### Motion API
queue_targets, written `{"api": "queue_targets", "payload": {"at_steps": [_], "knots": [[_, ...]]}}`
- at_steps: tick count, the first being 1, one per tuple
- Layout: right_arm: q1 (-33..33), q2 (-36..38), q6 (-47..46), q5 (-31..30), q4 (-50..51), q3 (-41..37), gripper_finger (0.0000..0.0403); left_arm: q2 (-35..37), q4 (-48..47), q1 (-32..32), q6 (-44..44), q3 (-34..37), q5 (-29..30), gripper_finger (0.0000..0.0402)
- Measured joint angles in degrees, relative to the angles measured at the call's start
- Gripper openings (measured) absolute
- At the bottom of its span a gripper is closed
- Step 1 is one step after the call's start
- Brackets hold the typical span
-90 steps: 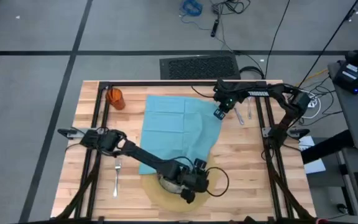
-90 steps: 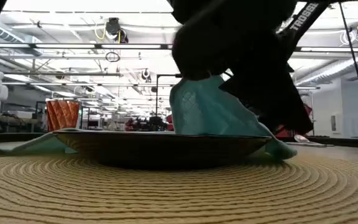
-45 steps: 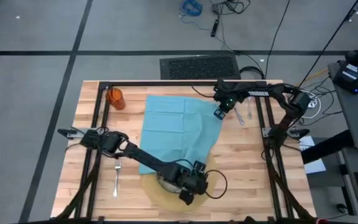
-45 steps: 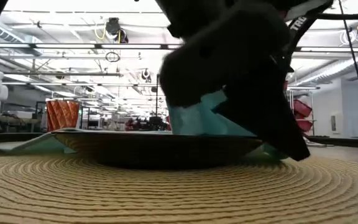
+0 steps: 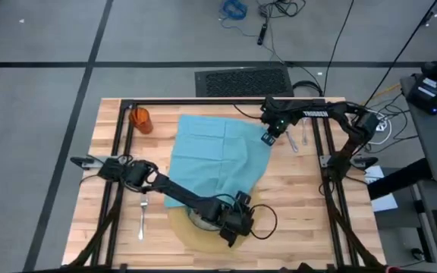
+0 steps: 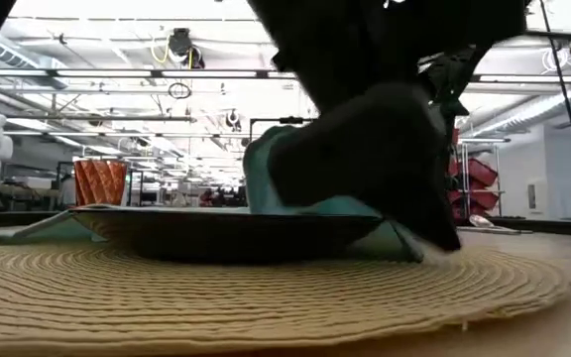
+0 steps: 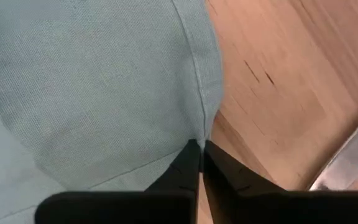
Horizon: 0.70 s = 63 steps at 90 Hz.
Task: Set table place
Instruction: Fold the blue napkin
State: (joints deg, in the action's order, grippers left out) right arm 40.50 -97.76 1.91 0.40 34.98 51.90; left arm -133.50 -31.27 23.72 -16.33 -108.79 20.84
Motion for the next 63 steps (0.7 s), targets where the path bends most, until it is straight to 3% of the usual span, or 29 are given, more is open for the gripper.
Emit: {"api": "queue_targets", "payload": {"at_steps": [19,39,63], "knots": [[0.2,0.0,0.3,0.1,0.0,0.0,0.0,0.2,-11.8,1.9,-0.8,-9.1,0.6,0.0133],[0.3,0.0,0.2,0.1,-0.1,0.0,0.0,-0.3,-22.9,0.7,-2.1,-9.1,1.2,0.0133],[0.3,0.0,0.2,0.1,-0.2,0.0,0.0,-0.3,-23.2,0.7,-3.7,-9.0,2.5,0.0133]]}}
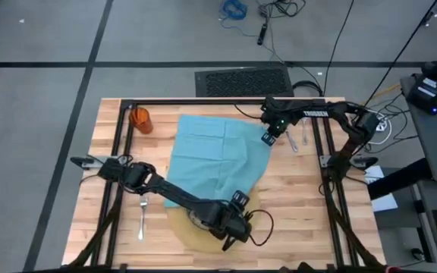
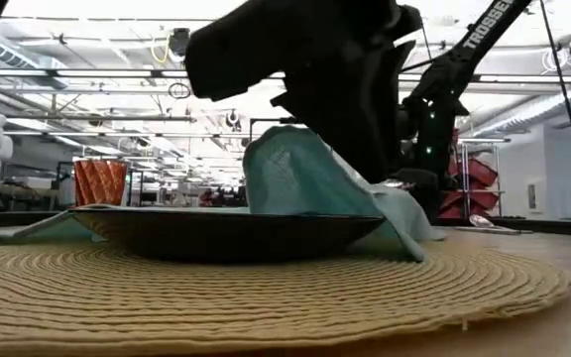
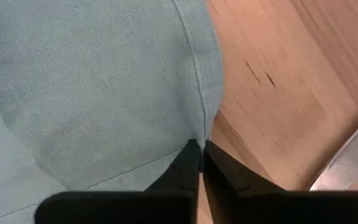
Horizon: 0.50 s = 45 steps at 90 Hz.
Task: Set table place
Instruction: Fold the blue napkin
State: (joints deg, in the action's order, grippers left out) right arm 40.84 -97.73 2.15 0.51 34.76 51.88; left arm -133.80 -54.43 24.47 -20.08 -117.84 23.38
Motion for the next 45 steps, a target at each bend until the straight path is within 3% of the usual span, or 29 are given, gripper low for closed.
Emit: {"api": "queue_targets", "payload": {"at_steps": [31,45], "knots": [[0.0,0.0,0.0,0.0,-0.1,0.0,0.0,-1.9,-3.9,0.4,-3.2,0.0,-0.5,0.0133],[0.0,0.0,0.0,0.0,-0.3,0.0,0.0,-1.9,-1.6,0.2,-3.4,0.0,2.1,0.0133]]}}
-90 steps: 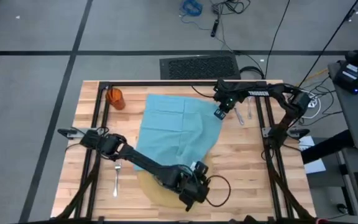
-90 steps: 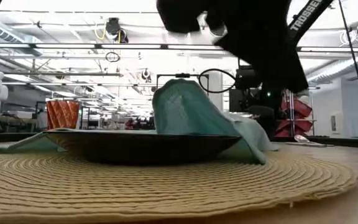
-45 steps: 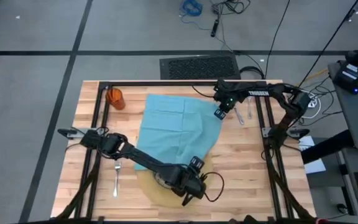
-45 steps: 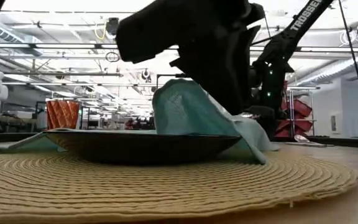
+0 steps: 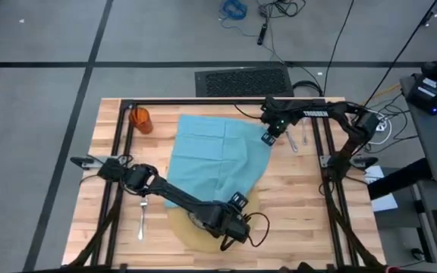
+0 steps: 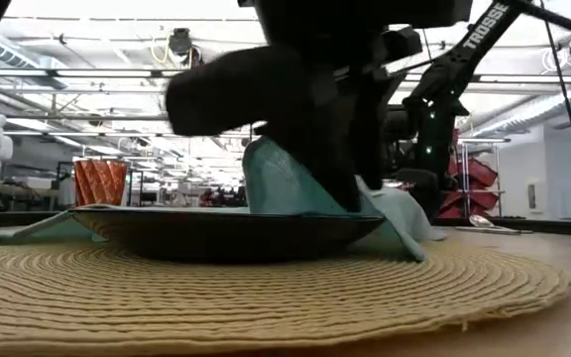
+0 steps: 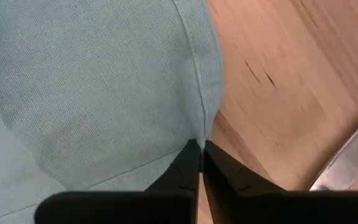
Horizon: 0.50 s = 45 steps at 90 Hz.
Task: Set table place
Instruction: Fold the blue napkin
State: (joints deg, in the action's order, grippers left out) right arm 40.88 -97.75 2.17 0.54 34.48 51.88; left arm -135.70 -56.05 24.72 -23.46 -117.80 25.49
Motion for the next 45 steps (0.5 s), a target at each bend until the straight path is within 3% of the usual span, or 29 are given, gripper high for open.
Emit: {"api": "queue_targets", "payload": {"at_steps": [45], "knots": [[0.1,0.0,0.0,0.9,-0.1,0.0,0.0,-0.6,0.3,-0.7,-1.3,0.0,0.2,0.0133]]}}
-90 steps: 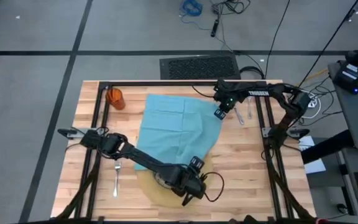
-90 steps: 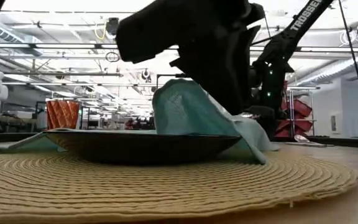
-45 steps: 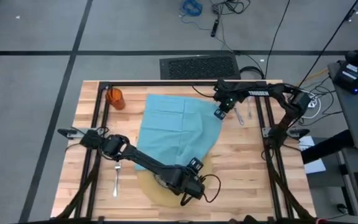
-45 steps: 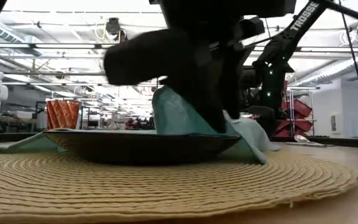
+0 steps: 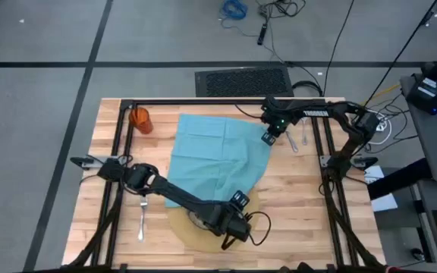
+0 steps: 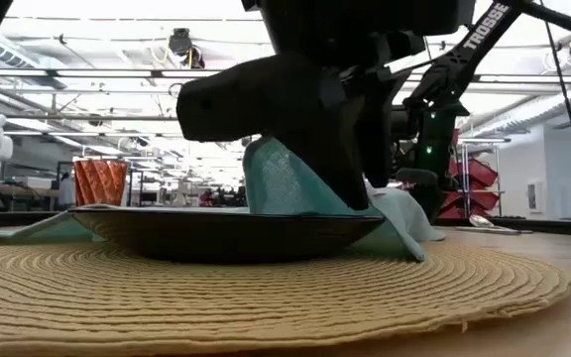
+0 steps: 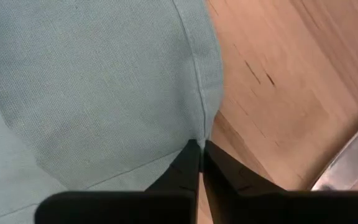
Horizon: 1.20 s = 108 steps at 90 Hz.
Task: Set table place
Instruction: Fold the blue napkin
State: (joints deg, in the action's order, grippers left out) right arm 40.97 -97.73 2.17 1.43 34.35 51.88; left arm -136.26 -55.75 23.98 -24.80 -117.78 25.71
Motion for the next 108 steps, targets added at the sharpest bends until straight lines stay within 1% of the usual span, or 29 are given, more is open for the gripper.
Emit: {"api": "queue_targets", "payload": {"at_steps": [25,32,39,51,56,70,85,101,108], "knots": [[0.4,0.0,0.2,0.2,0.0,0.0,0.0,-2.0,-1.1,-0.1,0.1,0.0,-0.6,0.0131],[0.7,0.0,0.2,0.6,0.1,0.0,0.0,-2.1,-0.7,-0.1,0.0,0.0,0.8,0.0123],[0.9,0.0,0.6,0.6,0.1,0.0,0.0,-2.3,0.0,0.1,-0.7,0.0,3.0,0.0099],[1.1,0.0,0.7,0.8,0.0,0.0,0.0,-2.5,0.0,0.1,-1.2,-0.9,4.8,0.0025],[1.1,0.0,0.7,0.8,0.0,0.0,0.0,-2.5,0.0,0.1,-1.2,-1.4,5.1,0.0009],[1.1,0.0,0.8,0.7,0.0,0.0,0.0,-2.5,-0.5,0.3,-1.7,-3.1,10.6,0.0001],[1.0,0.3,1.6,0.5,-0.5,0.0,0.0,-2.5,-2.1,0.6,-1.2,-6.0,12.1,0.0],[1.1,3.0,1.7,-0.8,1.2,1.2,0.0,-2.5,-4.4,0.6,-1.0,-8.2,17.8,0.0],[1.0,4.6,1.6,-0.7,1.7,3.0,0.0,-2.5,-5.1,0.6,0.9,-9.3,19.1,0.0]]}}
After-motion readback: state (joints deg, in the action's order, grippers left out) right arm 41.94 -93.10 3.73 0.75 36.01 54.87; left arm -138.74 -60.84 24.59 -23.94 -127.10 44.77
